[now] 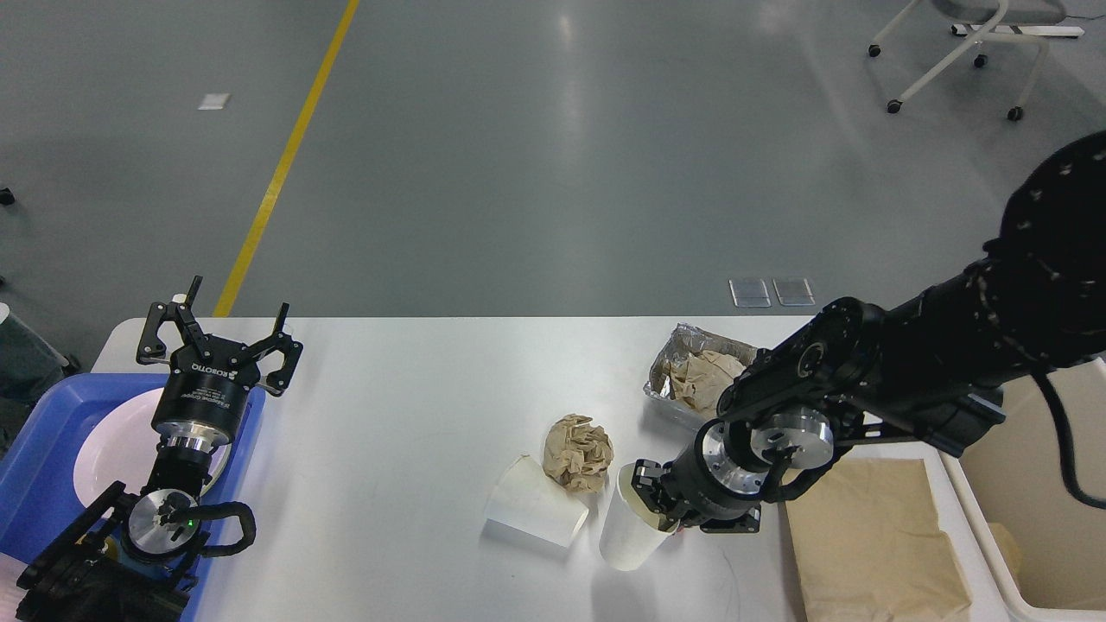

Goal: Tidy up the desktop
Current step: 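Lift the white paper cup and carry it into the white bin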

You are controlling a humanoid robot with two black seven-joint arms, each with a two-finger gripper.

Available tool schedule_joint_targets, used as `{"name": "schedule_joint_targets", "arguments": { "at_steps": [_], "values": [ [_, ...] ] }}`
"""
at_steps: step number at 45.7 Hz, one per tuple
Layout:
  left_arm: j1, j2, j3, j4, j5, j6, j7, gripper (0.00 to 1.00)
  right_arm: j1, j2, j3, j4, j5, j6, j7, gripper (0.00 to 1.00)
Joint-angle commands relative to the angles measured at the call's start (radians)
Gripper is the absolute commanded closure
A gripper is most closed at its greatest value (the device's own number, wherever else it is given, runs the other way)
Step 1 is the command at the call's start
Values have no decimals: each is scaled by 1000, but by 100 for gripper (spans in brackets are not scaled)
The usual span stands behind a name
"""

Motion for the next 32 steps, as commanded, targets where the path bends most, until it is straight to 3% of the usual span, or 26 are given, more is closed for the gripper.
{"name": "schedule_joint_targets", "arguments": {
  "at_steps": [1,8,10,22,32],
  "values": [
    [0,0,0,0,0,1,0,4,166,-71,-47,59,-3,137,1,100],
    [0,0,0,0,0,-1,0,4,402,-131,-133,127,-5,300,1,100],
    [0,0,0,0,0,1,0,4,543,-166,-180,167,-9,349,0,100],
    [0,0,0,0,0,-1,0,4,777,-266,-281,211,-77,359,-2,100],
    [0,0,0,0,0,-1,0,4,817,-270,-363,211,-82,349,-2,100]
  ]
}}
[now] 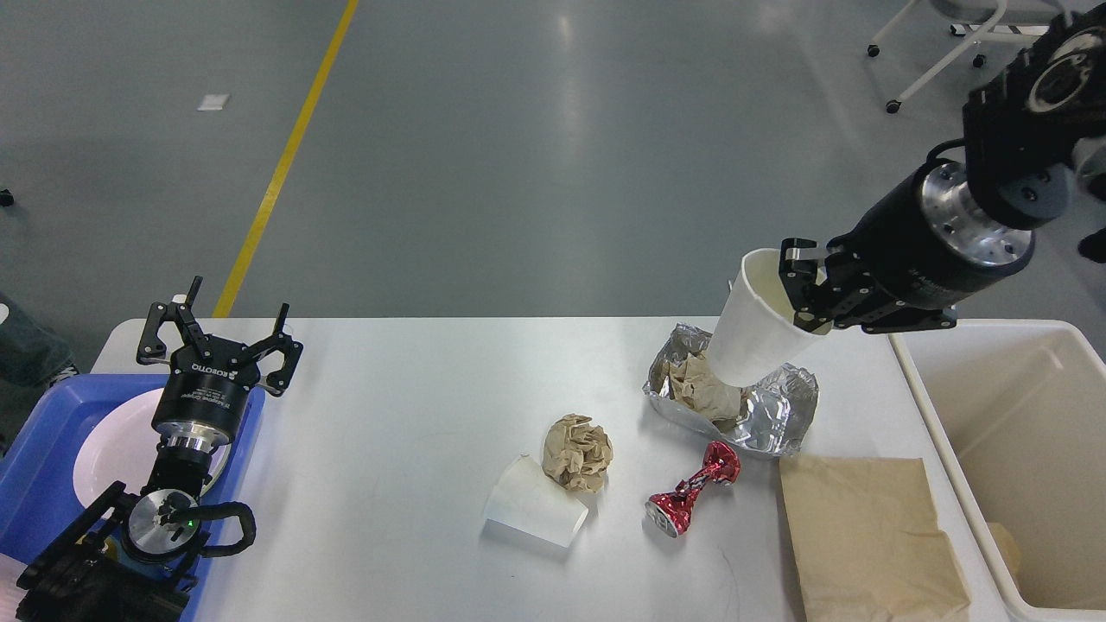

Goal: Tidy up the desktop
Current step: 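Lift the white paper cup and carry it into the white bin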

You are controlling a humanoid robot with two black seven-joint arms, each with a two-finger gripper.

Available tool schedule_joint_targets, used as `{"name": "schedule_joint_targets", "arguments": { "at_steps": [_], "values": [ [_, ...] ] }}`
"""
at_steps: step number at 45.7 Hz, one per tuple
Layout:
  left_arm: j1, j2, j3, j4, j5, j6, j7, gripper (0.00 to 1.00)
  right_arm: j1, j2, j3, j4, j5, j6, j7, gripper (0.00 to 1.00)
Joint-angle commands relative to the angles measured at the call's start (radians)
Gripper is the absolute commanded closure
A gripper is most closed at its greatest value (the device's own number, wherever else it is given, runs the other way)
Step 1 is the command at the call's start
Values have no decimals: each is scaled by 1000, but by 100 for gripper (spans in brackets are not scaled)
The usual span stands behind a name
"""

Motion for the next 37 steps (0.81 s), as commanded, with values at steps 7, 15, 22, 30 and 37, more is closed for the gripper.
{"name": "schedule_joint_targets", "arguments": {
  "at_steps": [7,15,22,30,37],
  "values": [
    [0,0,-1,0,0,-1,0,4,-6,-2,-102,-24,-3,-2,1,100],
    [2,0,1,0,0,1,-1,4,-118,-30,-250,-113,-8,-4,2,100],
    [0,0,1,0,0,1,-1,4,-323,-134,-307,-269,-9,-20,2,100],
    [2,0,1,0,0,1,-1,4,-644,-263,-269,-521,-9,-114,4,100],
    [2,0,1,0,0,1,-1,4,-920,-338,-148,-727,-14,-230,5,100]
  ]
}}
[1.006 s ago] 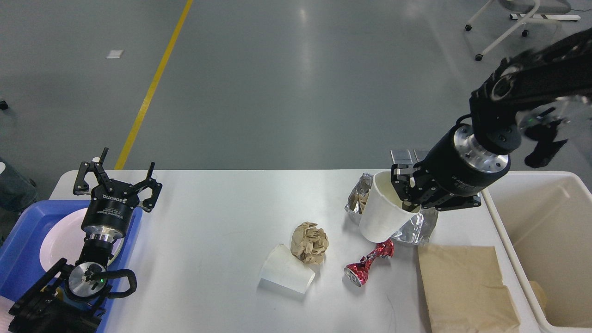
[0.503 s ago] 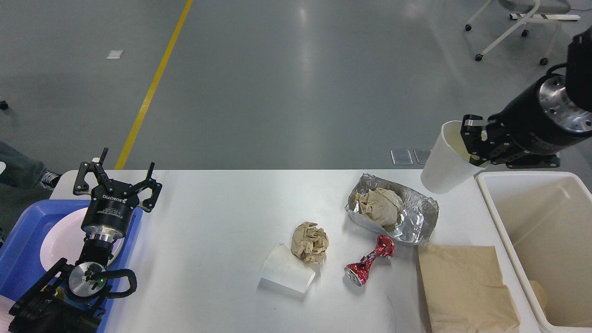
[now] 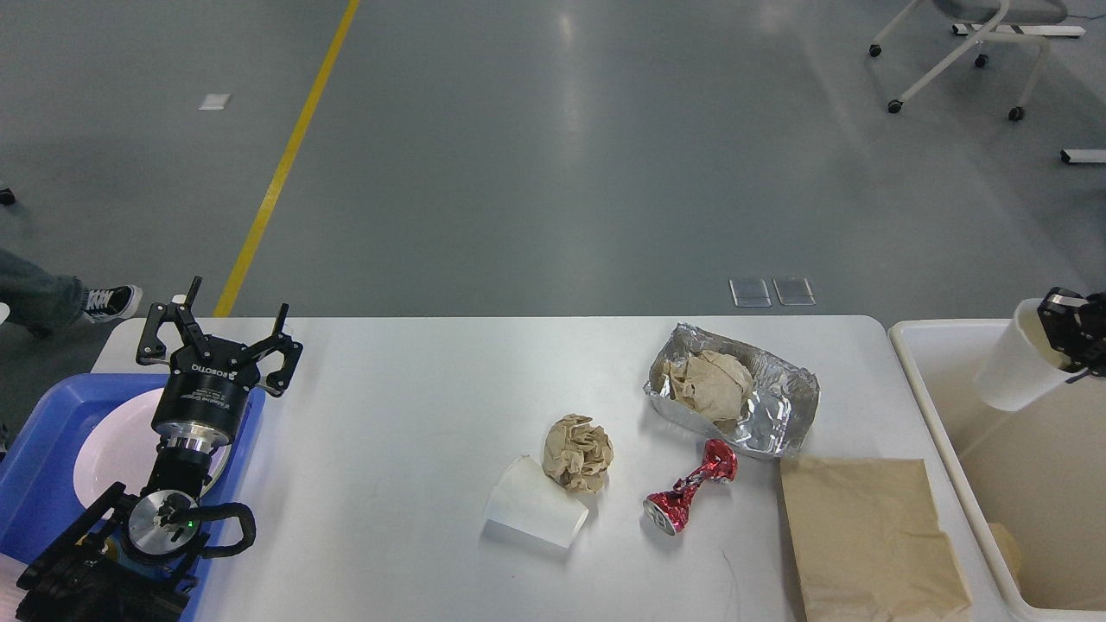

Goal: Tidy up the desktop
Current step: 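Lift the white paper cup and carry it into the white bin, then open the right gripper inside the bin to release the cup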

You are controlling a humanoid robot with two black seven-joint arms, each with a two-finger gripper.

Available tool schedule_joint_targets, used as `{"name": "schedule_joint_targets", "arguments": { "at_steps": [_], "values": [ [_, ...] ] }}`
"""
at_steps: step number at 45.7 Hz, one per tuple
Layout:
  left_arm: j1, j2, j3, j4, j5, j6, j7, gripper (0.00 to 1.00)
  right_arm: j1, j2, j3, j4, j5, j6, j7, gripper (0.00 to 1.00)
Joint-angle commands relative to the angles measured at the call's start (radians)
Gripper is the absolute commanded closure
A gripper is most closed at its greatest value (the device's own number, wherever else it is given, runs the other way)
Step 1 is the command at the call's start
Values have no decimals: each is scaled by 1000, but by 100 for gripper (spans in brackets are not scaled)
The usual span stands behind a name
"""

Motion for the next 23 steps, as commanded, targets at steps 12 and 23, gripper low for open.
{"name": "schedule_joint_targets", "arguments": {
  "at_steps": [12,23],
  "values": [
    [-1,0,-2,0,0,1,0,4,-691,-38,394,-504,-51,-158,1,100],
    [-1,0,0,0,0,-1,0,4,-1048,60,637,-802,-53,-326,1,100]
  ]
}}
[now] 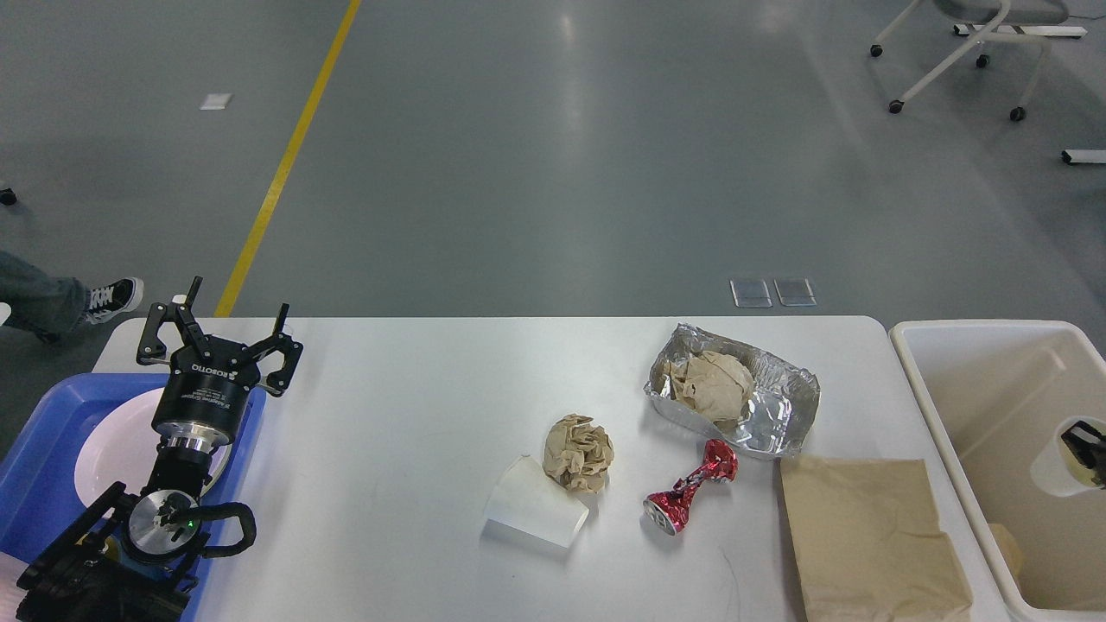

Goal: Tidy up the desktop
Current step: 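Open the right gripper inside the bin to release the cup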

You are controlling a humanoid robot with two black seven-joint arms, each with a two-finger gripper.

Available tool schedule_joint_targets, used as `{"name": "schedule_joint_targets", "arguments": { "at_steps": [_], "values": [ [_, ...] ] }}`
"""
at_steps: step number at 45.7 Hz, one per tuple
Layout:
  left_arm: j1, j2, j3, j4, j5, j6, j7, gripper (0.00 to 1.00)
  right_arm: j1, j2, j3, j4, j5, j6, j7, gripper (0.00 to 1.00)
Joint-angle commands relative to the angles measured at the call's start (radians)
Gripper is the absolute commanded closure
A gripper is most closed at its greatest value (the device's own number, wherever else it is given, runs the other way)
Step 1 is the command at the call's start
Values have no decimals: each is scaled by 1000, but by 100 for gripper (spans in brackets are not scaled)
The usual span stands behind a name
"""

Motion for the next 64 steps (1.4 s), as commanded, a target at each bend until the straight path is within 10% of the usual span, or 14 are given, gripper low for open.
{"name": "schedule_joint_targets", "arguments": {
  "at_steps": [1,25,33,64],
  "values": [
    [0,0,0,0,0,1,0,4,-156,68,92,-167,0,-63,-1,100],
    [0,0,0,0,0,-1,0,4,-345,200,160,-314,6,-168,-3,100],
    [0,0,0,0,0,1,0,4,-345,196,162,-313,7,-204,-1,0],
    [0,0,0,0,0,-1,0,4,-183,98,143,-137,-156,-186,-9,0]
  ]
}}
